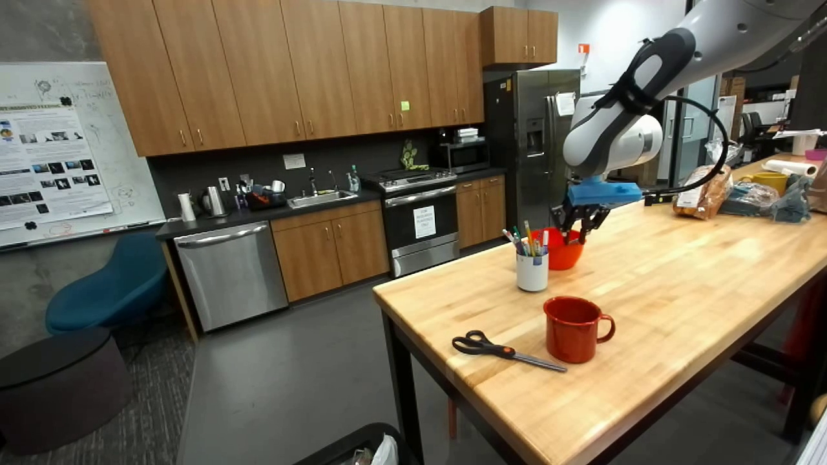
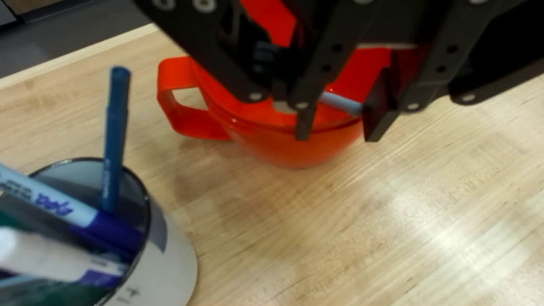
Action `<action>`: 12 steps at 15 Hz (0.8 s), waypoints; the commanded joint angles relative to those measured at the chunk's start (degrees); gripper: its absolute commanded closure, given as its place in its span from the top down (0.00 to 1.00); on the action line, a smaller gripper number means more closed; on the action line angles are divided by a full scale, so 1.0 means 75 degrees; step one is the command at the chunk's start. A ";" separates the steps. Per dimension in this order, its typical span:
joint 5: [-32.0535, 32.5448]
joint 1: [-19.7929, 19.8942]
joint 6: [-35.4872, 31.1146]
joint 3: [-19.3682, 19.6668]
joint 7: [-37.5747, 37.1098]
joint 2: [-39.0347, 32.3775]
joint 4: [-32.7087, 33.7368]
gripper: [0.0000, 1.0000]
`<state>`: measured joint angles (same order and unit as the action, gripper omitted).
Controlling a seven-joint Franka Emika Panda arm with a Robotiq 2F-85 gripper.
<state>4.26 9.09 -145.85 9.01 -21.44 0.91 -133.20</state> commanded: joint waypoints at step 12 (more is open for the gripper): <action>0.0161 0.0001 0.0941 -0.0077 -0.0321 0.0652 0.0370 0.03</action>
<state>4.26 9.07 -143.35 8.96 -21.81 2.12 -131.46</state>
